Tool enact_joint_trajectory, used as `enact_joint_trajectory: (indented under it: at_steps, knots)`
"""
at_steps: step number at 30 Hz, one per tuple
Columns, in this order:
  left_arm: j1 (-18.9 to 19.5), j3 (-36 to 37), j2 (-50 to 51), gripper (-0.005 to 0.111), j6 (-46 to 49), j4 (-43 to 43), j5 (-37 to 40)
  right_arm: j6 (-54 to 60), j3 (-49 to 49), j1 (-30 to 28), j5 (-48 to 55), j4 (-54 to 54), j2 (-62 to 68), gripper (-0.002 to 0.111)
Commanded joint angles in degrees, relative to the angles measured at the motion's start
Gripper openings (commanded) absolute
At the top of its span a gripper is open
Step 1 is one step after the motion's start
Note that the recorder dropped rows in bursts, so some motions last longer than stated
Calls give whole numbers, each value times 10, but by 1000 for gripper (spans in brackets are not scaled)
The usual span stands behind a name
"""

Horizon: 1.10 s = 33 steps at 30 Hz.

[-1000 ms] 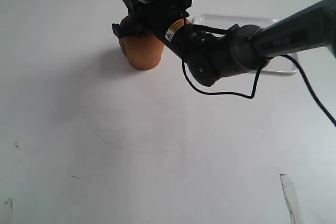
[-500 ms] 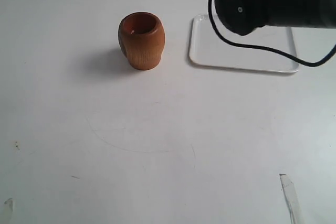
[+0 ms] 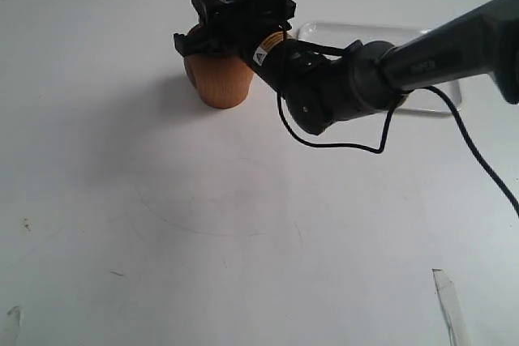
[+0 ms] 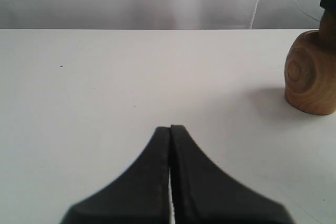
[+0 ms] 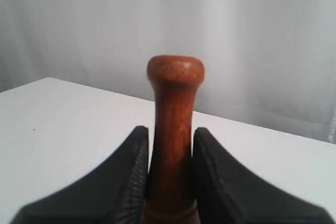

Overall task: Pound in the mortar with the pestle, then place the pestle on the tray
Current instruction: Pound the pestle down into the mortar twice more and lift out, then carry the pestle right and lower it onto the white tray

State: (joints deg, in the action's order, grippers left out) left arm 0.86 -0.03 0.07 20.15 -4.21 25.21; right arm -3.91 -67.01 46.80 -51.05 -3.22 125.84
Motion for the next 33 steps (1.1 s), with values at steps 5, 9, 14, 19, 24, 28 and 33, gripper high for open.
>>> enact_joint_trajectory:
  at_steps: [5,9,14,19,24,28,33]
  knots:
    - [-4,0,-1,0,-5,4,-2,106,12,1,84,48,-196,0]
    - [-4,0,-1,0,-5,4,-2,245,12,-6,295,48,-373,0]
    - [-4,0,-1,0,-5,4,-2,273,12,-67,692,107,-441,0]
    - [-4,0,-1,0,-5,4,-2,369,11,-150,856,108,-365,0]
    - [-4,0,-1,0,-5,4,-2,466,-51,-201,938,108,-244,0]
    - [-4,0,-1,0,-5,4,-2,514,-110,-217,956,108,-161,0]
    - [-4,0,-1,0,-5,4,-2,560,-138,-216,875,112,-109,0]
